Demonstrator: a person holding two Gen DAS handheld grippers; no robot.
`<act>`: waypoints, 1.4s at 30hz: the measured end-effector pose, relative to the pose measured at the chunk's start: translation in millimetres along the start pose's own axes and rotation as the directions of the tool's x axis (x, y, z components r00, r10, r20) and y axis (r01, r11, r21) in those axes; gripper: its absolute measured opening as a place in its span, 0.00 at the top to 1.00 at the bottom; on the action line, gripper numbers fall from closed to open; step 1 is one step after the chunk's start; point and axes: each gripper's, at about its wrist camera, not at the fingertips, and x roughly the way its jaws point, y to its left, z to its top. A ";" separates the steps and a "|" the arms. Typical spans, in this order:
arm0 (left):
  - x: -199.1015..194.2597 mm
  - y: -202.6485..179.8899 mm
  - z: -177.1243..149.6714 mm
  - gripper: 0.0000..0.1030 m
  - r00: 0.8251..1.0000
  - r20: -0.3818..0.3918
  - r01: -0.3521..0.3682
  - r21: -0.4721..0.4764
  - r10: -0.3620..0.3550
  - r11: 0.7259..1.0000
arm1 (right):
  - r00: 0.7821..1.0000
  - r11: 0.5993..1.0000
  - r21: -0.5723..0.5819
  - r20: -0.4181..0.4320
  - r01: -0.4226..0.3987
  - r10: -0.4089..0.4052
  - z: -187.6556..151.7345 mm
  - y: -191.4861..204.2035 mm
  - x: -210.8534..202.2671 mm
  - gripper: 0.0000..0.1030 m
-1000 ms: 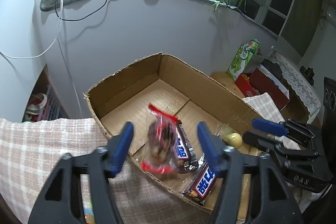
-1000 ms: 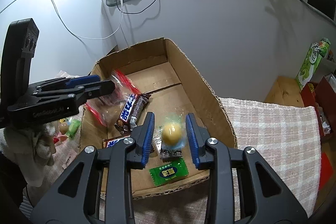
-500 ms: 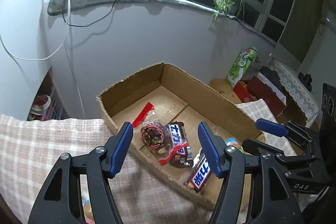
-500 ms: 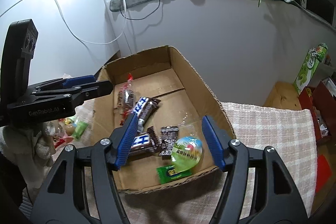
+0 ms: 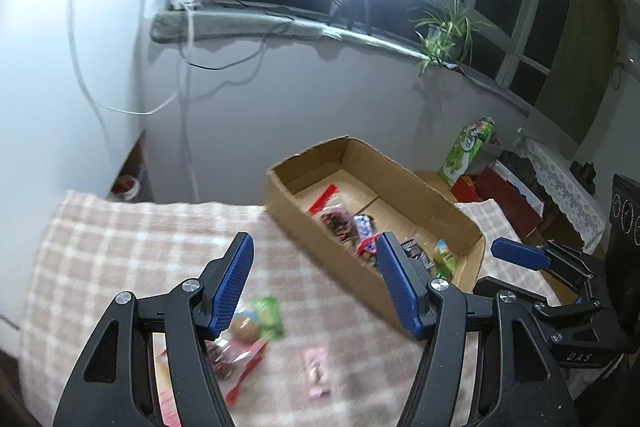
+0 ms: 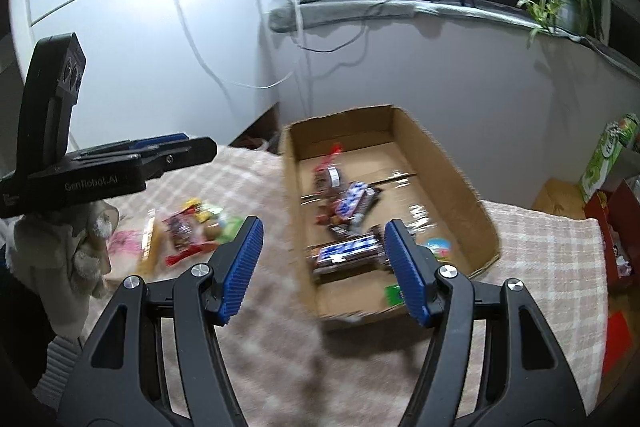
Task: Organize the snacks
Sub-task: 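Move both open tools back toward the pink candy and red snack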
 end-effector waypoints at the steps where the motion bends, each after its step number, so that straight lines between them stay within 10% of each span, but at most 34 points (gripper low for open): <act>1: -6.9 3.7 -3.1 0.38 1.000 0.003 -0.004 -0.006 0.004 1.000 | 1.000 1.000 -0.008 -0.003 -0.011 0.011 -2.2 6.9 -1.6 0.36; 18: -22.7 59.7 -57.4 0.39 0.994 -0.089 -0.074 -0.072 0.068 0.995 | 0.980 0.991 -0.060 -0.168 -0.118 0.106 -49.4 83.3 48.0 0.36; 37: 50.5 62.2 -65.0 0.45 0.952 -0.269 -0.113 0.127 0.144 0.985 | 0.956 0.993 -0.046 -0.276 -0.112 0.095 -57.3 97.4 109.1 0.42; 42: 54.5 60.8 -68.0 0.59 0.949 -0.278 -0.105 0.167 0.149 0.980 | 0.947 0.992 -0.053 -0.309 -0.112 0.090 -59.0 100.9 121.5 0.50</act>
